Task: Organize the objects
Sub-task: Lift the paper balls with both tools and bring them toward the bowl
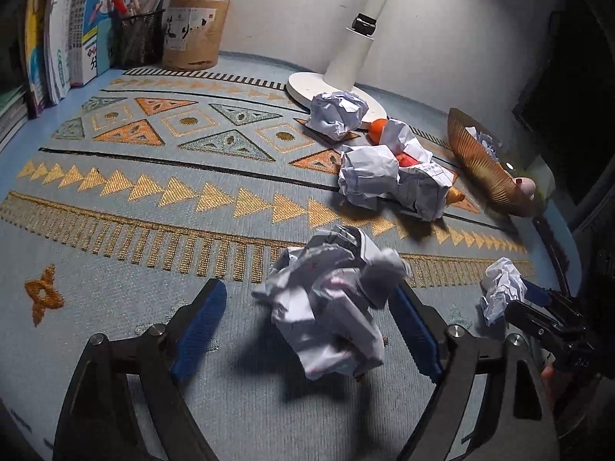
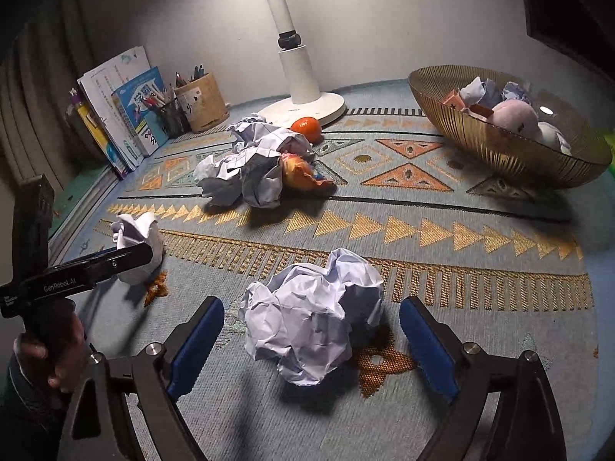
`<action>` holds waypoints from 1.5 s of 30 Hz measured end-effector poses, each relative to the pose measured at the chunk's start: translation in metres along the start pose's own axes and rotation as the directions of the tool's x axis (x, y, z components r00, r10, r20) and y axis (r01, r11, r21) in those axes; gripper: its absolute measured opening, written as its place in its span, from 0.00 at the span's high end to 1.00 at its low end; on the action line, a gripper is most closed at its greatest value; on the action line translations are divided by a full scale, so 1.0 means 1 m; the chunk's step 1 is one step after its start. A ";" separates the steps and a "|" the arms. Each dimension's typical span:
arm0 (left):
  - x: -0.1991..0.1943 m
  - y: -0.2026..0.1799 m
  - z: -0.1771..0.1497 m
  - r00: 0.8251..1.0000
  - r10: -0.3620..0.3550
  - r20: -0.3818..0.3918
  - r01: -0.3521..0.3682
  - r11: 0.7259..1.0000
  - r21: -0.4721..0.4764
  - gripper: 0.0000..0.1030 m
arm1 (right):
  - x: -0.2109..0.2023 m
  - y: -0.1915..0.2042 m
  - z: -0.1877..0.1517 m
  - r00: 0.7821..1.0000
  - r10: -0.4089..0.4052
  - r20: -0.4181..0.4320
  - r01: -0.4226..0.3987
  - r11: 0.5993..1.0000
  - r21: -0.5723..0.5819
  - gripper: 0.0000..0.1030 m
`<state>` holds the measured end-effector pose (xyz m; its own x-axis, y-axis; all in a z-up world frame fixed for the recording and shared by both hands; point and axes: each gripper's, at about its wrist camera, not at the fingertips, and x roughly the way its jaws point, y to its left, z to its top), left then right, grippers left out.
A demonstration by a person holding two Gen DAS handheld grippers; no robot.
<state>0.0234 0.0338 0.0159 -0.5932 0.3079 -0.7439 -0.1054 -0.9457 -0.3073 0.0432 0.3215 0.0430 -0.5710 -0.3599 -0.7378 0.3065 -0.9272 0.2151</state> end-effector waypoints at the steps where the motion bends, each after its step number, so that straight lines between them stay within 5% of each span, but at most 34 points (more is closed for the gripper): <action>1: -0.001 -0.001 0.000 1.000 -0.003 0.004 0.003 1.000 0.005 0.17 | 0.000 0.000 0.000 1.000 0.005 -0.003 -0.005 1.000 0.003 0.11; 9: 0.002 -0.024 -0.001 0.996 0.092 0.022 -0.094 0.987 0.131 0.19 | 0.007 0.007 0.001 0.999 -0.035 -0.027 0.036 0.999 0.037 0.11; 10: 0.002 -0.026 -0.002 0.995 0.098 0.027 -0.101 0.985 0.143 0.27 | 0.010 0.008 0.000 0.998 -0.050 -0.033 0.051 0.998 0.033 0.13; 12: 0.002 -0.031 -0.004 0.996 0.087 0.028 -0.090 0.980 0.175 0.54 | 0.015 0.012 0.000 0.993 -0.109 -0.047 0.110 0.994 0.010 0.43; 15: -0.005 -0.041 -0.009 0.989 0.119 0.090 -0.136 0.968 0.213 0.55 | 0.014 0.010 0.001 0.992 -0.124 -0.039 0.125 0.992 0.016 0.51; 19: -0.005 -0.049 -0.013 0.986 0.132 0.105 -0.156 0.954 0.258 0.55 | -0.008 0.003 0.006 0.987 -0.146 0.063 0.145 0.989 0.014 0.51; 45: 0.000 -0.054 -0.016 0.985 0.151 0.085 -0.169 0.943 0.285 0.54 | 0.007 0.013 0.001 0.978 -0.206 0.029 0.208 0.975 -0.081 0.50</action>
<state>0.0418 0.0862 0.0231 -0.6678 0.1514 -0.7288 -0.2267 -0.9740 0.0054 0.0424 0.3073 0.0411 -0.6439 -0.1640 -0.7474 0.2417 -0.9703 0.0046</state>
